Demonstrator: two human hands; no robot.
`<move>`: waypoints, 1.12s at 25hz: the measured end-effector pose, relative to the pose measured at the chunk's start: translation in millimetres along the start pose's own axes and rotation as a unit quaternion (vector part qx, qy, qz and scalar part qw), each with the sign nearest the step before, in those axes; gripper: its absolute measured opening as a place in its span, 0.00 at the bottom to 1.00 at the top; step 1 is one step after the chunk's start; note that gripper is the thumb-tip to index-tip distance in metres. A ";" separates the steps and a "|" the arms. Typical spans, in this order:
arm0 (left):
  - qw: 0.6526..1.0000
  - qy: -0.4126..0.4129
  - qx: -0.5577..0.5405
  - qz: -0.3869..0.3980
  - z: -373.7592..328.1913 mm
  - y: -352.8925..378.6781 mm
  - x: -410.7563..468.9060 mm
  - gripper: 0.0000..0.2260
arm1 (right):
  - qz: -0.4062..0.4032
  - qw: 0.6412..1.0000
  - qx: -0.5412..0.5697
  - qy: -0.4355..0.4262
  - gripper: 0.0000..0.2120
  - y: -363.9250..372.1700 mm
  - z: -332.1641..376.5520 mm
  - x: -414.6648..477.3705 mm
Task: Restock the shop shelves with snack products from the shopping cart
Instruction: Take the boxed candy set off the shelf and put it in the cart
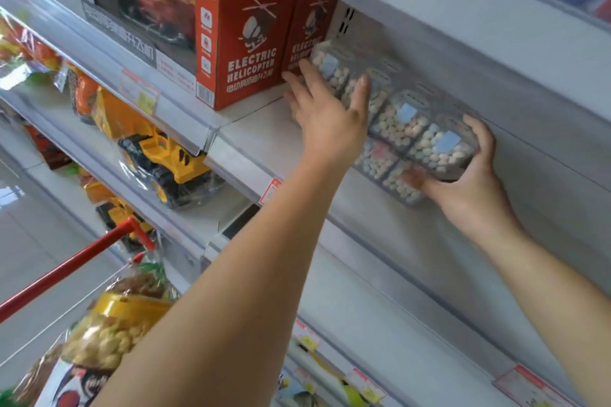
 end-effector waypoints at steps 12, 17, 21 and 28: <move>0.968 -0.017 0.069 0.240 6.6 54.5 29.3 0.39 | -0.011 0.999 0.014 0.026 0.51 12.6 -15.5 78.2; 0.967 -0.003 0.084 0.240 12.7 55.9 39.4 0.40 | -0.025 1.000 0.004 0.012 0.47 17.8 -19.8 90.5; 0.972 0.012 0.082 0.221 16.7 55.3 44.8 0.36 | -0.029 0.999 -0.010 0.010 0.46 24.0 -17.0 93.8; 0.975 0.007 0.095 0.199 17.3 45.5 47.5 0.36 | -0.008 0.999 -0.028 0.024 0.48 30.6 -4.9 92.1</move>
Point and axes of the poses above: each hand's wrist, its own x-axis towards the middle knuckle, its own y-axis out of the palm, z = x × y, the point moved 6 cm from there along x, towards the middle knuckle, and after that the axes turned 3 degrees about z, right-handed, at the moved point
